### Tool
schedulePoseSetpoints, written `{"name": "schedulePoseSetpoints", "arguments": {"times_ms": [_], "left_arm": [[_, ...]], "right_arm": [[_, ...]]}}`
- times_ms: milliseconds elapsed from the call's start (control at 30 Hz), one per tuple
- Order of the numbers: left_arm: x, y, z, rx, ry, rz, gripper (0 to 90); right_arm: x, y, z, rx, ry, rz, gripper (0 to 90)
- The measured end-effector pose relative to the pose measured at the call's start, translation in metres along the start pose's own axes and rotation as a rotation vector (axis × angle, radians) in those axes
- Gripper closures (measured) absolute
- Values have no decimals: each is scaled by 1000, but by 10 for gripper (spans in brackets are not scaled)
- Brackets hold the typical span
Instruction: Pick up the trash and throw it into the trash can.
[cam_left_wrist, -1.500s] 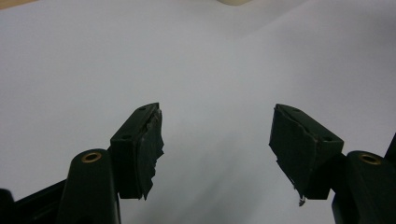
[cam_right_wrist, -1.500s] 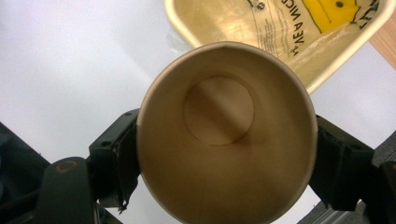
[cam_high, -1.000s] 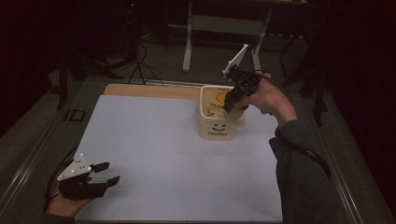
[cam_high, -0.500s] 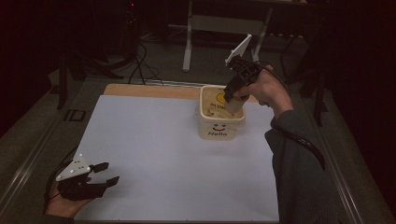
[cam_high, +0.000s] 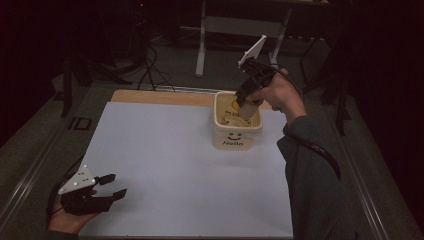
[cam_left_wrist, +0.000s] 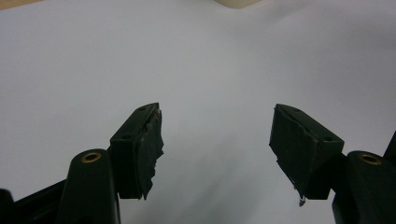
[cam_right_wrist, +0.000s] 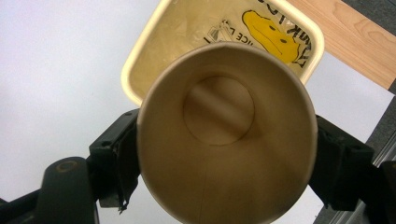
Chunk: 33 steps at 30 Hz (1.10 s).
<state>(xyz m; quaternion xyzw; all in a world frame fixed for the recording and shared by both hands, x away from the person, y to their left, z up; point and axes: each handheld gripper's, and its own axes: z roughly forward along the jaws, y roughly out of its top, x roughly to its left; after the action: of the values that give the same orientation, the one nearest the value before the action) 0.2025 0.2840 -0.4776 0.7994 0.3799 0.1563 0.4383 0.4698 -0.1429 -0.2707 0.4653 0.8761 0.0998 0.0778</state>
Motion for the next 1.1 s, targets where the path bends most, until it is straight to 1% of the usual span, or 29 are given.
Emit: {"name": "schedulePoseSetpoints", "arguments": {"times_ms": [100, 200, 367, 567, 667, 767, 933, 1100], "left_arm": [[0, 0, 0, 2, 1, 1, 343], [0, 0, 0, 0, 1, 2, 343], [0, 0, 0, 0, 1, 2, 342], [0, 0, -1, 1, 2, 4, 342], [0, 0, -1, -1, 3, 3, 342], [0, 0, -1, 0, 3, 2, 342], [0, 0, -1, 0, 2, 3, 342], [0, 0, -1, 0, 3, 2, 342]], "right_arm": [[-1, 1, 4, -6, -6, 3, 212], [0, 1, 11, -4, -1, 13, 212], [0, 2, 22, 1, 5, 12, 210], [0, 2, 35, 19, 9, 20, 206], [0, 2, 40, 26, -1, 22, 204], [-2, 0, 45, 30, 3, 28, 203], [-2, 0, 49, 29, 5, 27, 202], [-2, 0, 48, 19, 9, 27, 199]]}}
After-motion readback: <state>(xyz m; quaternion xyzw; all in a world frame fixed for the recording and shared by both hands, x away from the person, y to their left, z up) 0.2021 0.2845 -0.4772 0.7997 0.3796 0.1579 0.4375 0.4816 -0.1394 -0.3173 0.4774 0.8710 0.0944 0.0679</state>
